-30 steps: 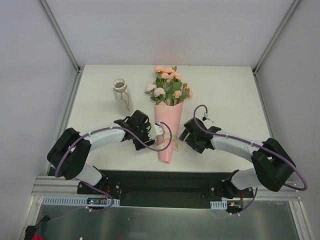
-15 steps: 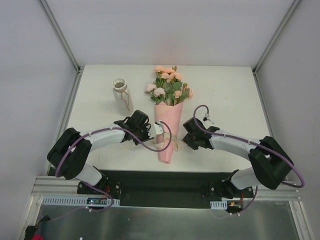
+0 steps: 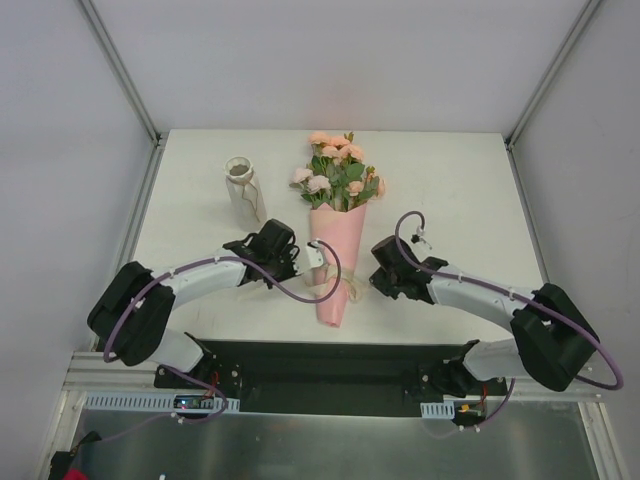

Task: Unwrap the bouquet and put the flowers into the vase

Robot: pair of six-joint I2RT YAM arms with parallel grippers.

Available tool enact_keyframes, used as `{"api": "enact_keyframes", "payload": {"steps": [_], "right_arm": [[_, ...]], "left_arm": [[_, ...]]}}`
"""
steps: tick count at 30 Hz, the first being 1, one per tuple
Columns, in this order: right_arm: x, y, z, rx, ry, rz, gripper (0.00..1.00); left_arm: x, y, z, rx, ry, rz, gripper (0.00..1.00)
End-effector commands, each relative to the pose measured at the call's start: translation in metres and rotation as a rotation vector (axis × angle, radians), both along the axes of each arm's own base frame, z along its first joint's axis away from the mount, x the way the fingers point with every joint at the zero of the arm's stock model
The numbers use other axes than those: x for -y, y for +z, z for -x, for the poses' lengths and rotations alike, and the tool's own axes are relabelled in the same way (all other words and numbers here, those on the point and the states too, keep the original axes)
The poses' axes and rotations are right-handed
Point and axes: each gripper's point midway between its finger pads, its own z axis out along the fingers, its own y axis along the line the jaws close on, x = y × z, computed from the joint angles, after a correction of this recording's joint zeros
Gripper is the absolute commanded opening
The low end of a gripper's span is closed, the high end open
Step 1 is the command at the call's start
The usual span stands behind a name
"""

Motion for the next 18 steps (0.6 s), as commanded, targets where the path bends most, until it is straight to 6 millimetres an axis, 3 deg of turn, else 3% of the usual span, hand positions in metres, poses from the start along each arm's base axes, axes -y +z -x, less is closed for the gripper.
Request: {"api": "enact_keyframes", "payload": {"steps": [1,5,7,11,13,14,16,18], "right_arm": [[0.004,0.015,-0.005,0.053,-0.042,-0.033,0.01],[0.015,0.018,-0.002,0.068,-0.062,-0.027,0.01],[0.027,0.015,-0.002,0.068,-0.090,-0.020,0.01],[0.054,0.029,-0.011,0.113,-0.165,-0.045,0.01],[0.078,0.044,-0.021,0.145,-0.212,-0.020,0.01],[0.086,0.052,-0.024,0.158,-0.228,-0.009,0.01],[0.113,0.075,-0.034,0.196,-0.270,0.036,0.01],[0.139,0.090,-0.040,0.231,-0.324,0.084,0.01]], "left_arm": [[0.000,0.020,-0.002,0.038,0.005,0.015,0.03],[0.000,0.029,-0.003,0.058,0.006,0.023,0.00],[-0.002,0.034,-0.003,0.064,0.010,0.022,0.00],[-0.010,0.051,-0.007,0.061,0.065,0.038,0.00],[-0.009,0.075,-0.016,0.045,0.121,0.124,0.00],[-0.027,0.079,-0.018,-0.009,0.208,0.143,0.00],[-0.032,0.104,-0.027,-0.015,0.252,0.220,0.00],[-0.052,0.112,-0.028,-0.020,0.318,0.238,0.00]]}}
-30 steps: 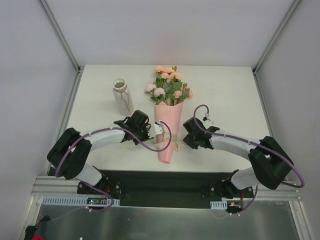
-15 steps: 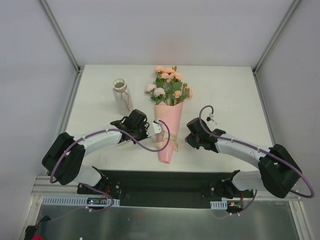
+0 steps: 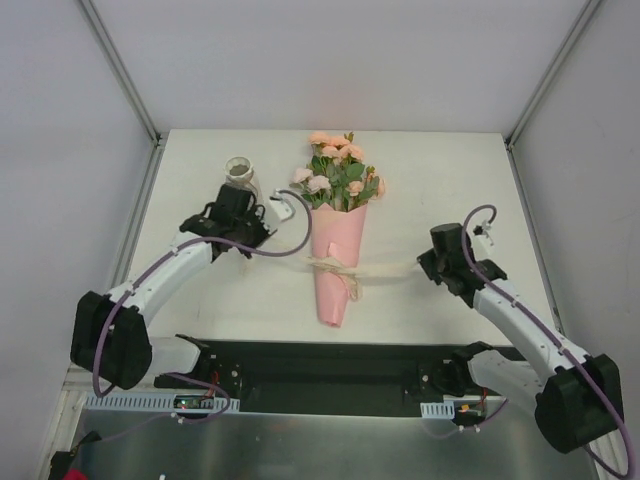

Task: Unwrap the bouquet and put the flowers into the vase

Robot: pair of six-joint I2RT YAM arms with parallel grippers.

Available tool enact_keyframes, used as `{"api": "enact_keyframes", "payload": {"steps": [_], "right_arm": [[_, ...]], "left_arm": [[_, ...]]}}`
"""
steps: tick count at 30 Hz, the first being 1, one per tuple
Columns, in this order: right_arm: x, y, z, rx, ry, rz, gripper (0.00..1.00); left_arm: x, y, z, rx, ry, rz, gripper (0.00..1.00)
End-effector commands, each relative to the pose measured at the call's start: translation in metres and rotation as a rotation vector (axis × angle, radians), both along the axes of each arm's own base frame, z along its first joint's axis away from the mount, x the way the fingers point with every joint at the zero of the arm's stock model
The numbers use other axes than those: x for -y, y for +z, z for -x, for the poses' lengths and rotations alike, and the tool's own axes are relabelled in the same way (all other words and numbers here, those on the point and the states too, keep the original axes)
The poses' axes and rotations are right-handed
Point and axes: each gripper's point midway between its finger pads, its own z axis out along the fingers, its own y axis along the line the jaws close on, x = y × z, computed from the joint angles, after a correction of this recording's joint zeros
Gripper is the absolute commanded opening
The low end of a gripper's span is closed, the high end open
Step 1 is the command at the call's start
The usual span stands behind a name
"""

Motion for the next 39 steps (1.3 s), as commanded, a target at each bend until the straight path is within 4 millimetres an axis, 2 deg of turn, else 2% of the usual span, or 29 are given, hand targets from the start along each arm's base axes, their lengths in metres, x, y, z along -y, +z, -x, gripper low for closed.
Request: {"api": "enact_keyframes", "payload": {"steps": [1,5,8,9,11,12,13,16,19,21,22,23,24,25,26,28,29,31,32,34,35,36,37,38,39], "right_arm": [[0.053,0.052,-0.012,0.091,-0.071,0.134,0.01],[0.093,0.071,-0.011,0.123,-0.171,0.182,0.01],[0.121,0.079,-0.003,0.132,-0.243,0.229,0.01],[0.129,0.080,0.000,0.128,-0.264,0.250,0.01],[0.147,0.085,0.006,0.130,-0.310,0.281,0.01],[0.153,0.087,0.009,0.128,-0.329,0.288,0.01],[0.157,0.090,0.010,0.135,-0.341,0.291,0.01],[0.173,0.097,0.015,0.128,-0.384,0.302,0.01],[0.186,0.108,0.016,0.122,-0.403,0.342,0.01],[0.186,0.113,0.015,0.117,-0.368,0.371,0.02],[0.183,0.116,0.011,0.128,-0.334,0.370,0.29],[0.175,0.118,0.004,0.148,-0.279,0.363,0.45],[0.162,0.122,-0.004,0.181,-0.211,0.346,0.58],[0.155,0.121,-0.006,0.174,-0.152,0.370,0.81],[0.133,0.124,-0.010,0.187,-0.058,0.389,0.87],[0.118,0.125,-0.013,0.179,0.035,0.493,0.97],[0.089,0.128,-0.014,0.208,0.156,0.520,0.98],[0.062,0.128,-0.019,0.233,0.267,0.569,0.98],[0.033,0.128,-0.016,0.267,0.424,0.609,0.98],[-0.004,0.124,-0.016,0.314,0.595,0.644,1.00],[-0.033,0.121,-0.005,0.343,0.751,0.694,0.99],[-0.041,0.124,-0.002,0.349,0.796,0.762,0.96],[-0.054,0.113,0.002,0.322,0.862,0.825,0.96],[-0.079,0.114,0.018,0.362,1.005,0.913,0.96],[-0.091,0.104,0.023,0.347,1.066,0.977,0.96]], "left_arm": [[-0.025,0.050,0.003,0.008,0.122,0.127,0.00],[-0.058,0.051,0.007,0.063,0.207,0.075,0.00],[-0.093,0.050,0.004,0.077,0.336,0.041,0.00],[-0.113,0.052,0.001,0.079,0.410,0.037,0.00],[-0.134,0.057,-0.002,0.092,0.487,0.048,0.00],[-0.139,0.061,-0.004,0.101,0.506,0.052,0.00],[-0.162,0.062,-0.004,0.106,0.585,0.048,0.00],[-0.189,0.070,-0.007,0.131,0.671,0.044,0.00],[-0.202,0.076,-0.008,0.143,0.724,0.050,0.00],[-0.209,0.076,-0.009,0.134,0.761,0.062,0.00],[-0.208,0.075,-0.009,0.126,0.770,0.072,0.20],[-0.206,0.074,-0.008,0.113,0.761,0.081,0.51],[-0.201,0.074,-0.008,0.106,0.750,0.100,0.76],[-0.190,0.075,-0.007,0.092,0.722,0.152,0.99],[-0.184,0.076,-0.006,0.083,0.705,0.177,0.99],[-0.166,0.086,-0.003,0.060,0.657,0.261,0.99],[-0.160,0.090,-0.002,0.051,0.643,0.286,0.99],[-0.151,0.100,0.000,0.042,0.626,0.333,0.99],[-0.150,0.102,0.000,0.040,0.626,0.344,0.99],[-0.145,0.105,0.002,0.028,0.617,0.368,0.99],[-0.142,0.104,0.004,0.020,0.608,0.381,0.99],[-0.140,0.104,0.005,0.014,0.611,0.388,0.99],[-0.140,0.103,0.006,0.009,0.616,0.395,0.99],[-0.139,0.103,0.006,0.004,0.618,0.399,0.99],[-0.139,0.103,0.006,0.003,0.624,0.401,0.99]]}}
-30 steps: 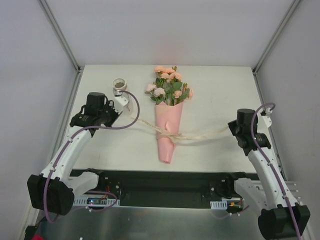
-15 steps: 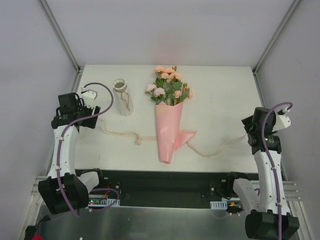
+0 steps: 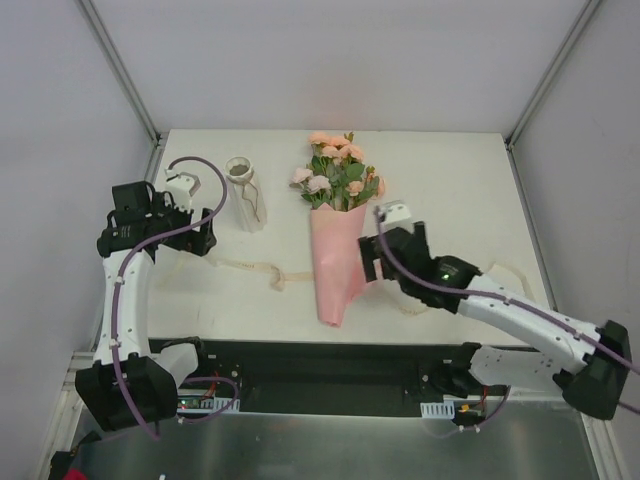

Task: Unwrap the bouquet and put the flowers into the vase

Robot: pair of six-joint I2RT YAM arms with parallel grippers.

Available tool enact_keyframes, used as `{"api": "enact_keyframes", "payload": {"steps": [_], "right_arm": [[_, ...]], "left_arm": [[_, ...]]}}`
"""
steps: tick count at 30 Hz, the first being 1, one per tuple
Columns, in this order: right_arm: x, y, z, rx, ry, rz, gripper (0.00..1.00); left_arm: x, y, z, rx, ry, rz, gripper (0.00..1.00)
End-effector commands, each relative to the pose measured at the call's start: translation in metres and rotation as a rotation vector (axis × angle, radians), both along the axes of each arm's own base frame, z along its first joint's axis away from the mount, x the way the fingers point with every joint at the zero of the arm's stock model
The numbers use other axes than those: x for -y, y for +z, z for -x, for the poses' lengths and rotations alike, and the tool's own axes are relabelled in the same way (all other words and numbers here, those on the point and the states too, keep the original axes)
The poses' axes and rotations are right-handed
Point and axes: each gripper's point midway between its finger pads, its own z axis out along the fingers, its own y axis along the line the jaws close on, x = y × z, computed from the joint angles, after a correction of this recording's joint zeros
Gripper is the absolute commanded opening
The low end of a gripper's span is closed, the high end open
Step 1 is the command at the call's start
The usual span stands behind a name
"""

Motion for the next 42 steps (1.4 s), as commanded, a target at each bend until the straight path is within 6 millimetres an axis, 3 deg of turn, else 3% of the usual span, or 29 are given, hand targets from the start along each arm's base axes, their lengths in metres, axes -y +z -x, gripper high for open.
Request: {"api": "enact_keyframes", "payload": {"steps": [1,2,5,9,17,24,32,42], "right_arm": [[-0.060,0.008,0.020,0.120,0.324,0.318,0.96],[-0.084,0.004,0.041,0.137,0.437,0.345,0.96],[-0.123,-0.014,0.072,0.143,0.605,0.412,0.96],[-0.160,-0.034,0.101,0.113,0.764,0.422,0.96],[-0.190,-0.064,0.106,0.143,0.841,0.524,0.96],[-0.185,-0.091,0.098,0.146,0.799,0.605,0.99],[-0.171,-0.114,0.094,0.140,0.772,0.681,0.94],[-0.157,-0.117,0.089,0.133,0.718,0.656,0.93]], "left_arm": [[0.014,0.012,0.007,-0.002,-0.013,0.083,0.99],[0.014,0.012,0.007,-0.004,-0.010,0.084,0.99],[0.016,0.013,0.008,-0.009,0.000,0.103,0.99],[0.020,0.011,0.014,-0.010,0.000,0.121,0.99],[0.022,0.004,0.022,-0.011,-0.002,0.115,0.99],[0.018,0.001,0.024,-0.012,-0.002,0.090,0.99],[0.018,-0.003,0.024,-0.028,-0.005,0.090,0.99],[0.019,-0.008,0.023,-0.047,-0.008,0.099,0.99]]}}
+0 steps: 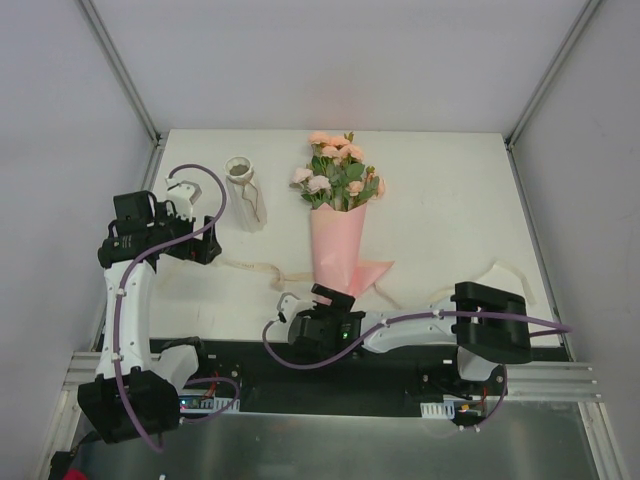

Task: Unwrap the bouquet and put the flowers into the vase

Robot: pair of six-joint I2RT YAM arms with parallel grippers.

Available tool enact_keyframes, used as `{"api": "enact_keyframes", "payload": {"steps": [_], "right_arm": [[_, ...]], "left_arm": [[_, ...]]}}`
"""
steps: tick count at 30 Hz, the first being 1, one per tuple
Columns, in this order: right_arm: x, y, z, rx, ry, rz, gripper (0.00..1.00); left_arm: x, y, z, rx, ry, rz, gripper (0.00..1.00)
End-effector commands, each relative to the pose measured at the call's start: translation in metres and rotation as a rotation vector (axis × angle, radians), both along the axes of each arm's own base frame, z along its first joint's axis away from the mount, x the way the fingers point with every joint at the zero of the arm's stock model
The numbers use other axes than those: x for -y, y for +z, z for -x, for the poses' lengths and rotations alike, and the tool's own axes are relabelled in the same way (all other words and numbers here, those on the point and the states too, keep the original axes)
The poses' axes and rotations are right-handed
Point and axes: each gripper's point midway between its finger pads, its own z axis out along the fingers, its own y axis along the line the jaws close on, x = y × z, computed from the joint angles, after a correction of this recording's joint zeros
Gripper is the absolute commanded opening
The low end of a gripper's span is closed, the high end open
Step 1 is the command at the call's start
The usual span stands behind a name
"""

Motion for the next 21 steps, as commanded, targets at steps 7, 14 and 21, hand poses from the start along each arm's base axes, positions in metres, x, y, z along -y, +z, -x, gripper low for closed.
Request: {"api": "enact_keyframes", "payload": {"steps": [7,14,21], "right_arm": [[-0.004,0.023,-0.017,0.051,-0.096,-0.165,0.85],[0.002,0.049,-0.033,0.169,-0.201,-0.280,0.72],[0.019,0.077,-0.036,0.208,-0.284,-0.418,0.67]], "left_arm": [[0.001,-0.004,0.002,-0.007,-0.013,0.002,0.99],[0.002,-0.006,0.004,-0.006,-0.015,0.006,0.99],[0.006,-0.004,0.005,0.004,-0.027,0.017,0.99]]}}
